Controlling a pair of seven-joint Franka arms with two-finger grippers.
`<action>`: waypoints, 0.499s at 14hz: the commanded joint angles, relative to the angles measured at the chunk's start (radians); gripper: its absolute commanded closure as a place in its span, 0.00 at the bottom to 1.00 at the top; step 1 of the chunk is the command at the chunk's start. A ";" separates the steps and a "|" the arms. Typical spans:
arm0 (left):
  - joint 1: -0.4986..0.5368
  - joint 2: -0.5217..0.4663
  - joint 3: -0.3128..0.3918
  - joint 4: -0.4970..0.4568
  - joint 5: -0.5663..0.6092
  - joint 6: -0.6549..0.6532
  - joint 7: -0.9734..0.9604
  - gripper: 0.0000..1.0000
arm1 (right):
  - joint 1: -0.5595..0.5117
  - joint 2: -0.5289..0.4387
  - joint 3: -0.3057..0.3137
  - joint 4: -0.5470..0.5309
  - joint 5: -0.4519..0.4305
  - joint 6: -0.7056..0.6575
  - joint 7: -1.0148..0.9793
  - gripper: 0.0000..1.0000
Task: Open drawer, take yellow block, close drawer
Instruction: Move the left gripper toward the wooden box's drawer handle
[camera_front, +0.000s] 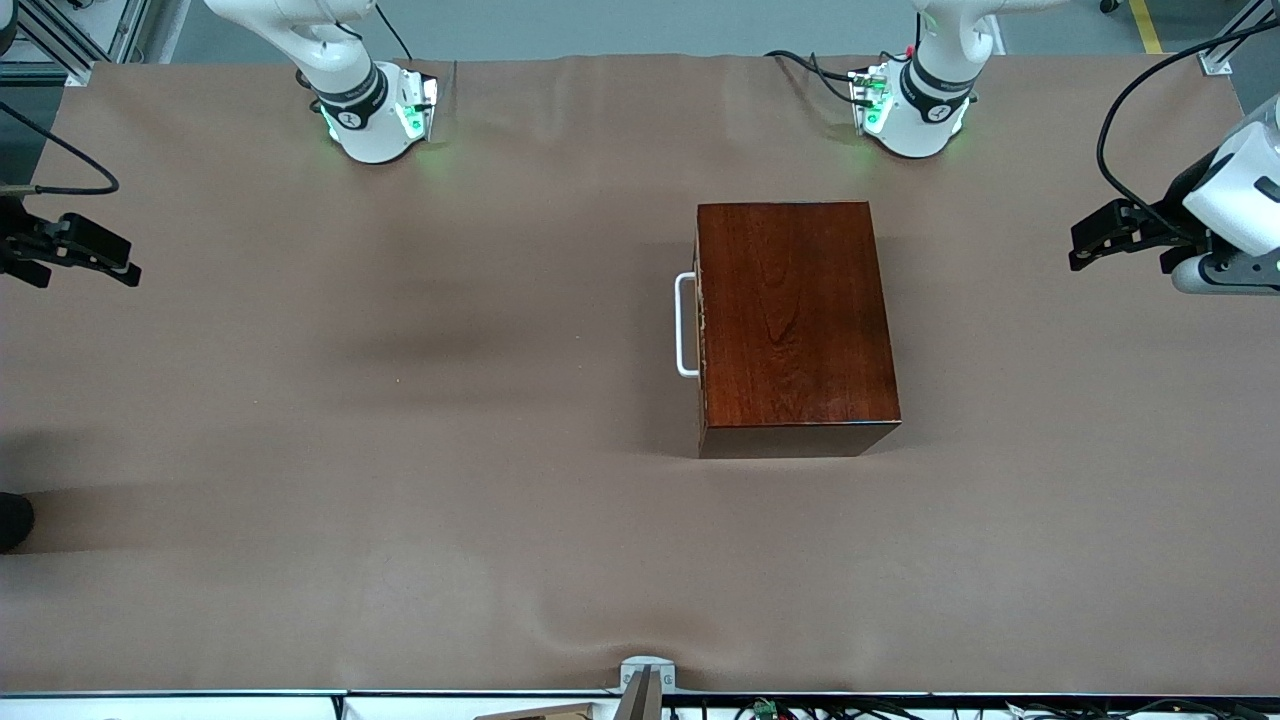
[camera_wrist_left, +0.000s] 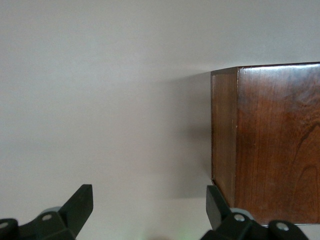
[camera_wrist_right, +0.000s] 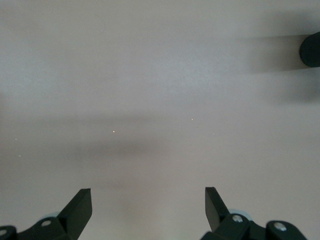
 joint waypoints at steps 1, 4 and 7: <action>0.007 -0.026 -0.005 -0.021 -0.016 0.005 0.017 0.00 | -0.006 -0.010 0.009 0.002 -0.012 -0.003 0.012 0.00; 0.004 -0.026 -0.005 -0.021 -0.012 0.005 0.017 0.00 | -0.006 -0.010 0.009 0.002 -0.012 -0.003 0.012 0.00; -0.001 -0.024 -0.005 -0.021 -0.010 0.013 0.019 0.00 | -0.006 -0.010 0.009 0.002 -0.012 -0.003 0.012 0.00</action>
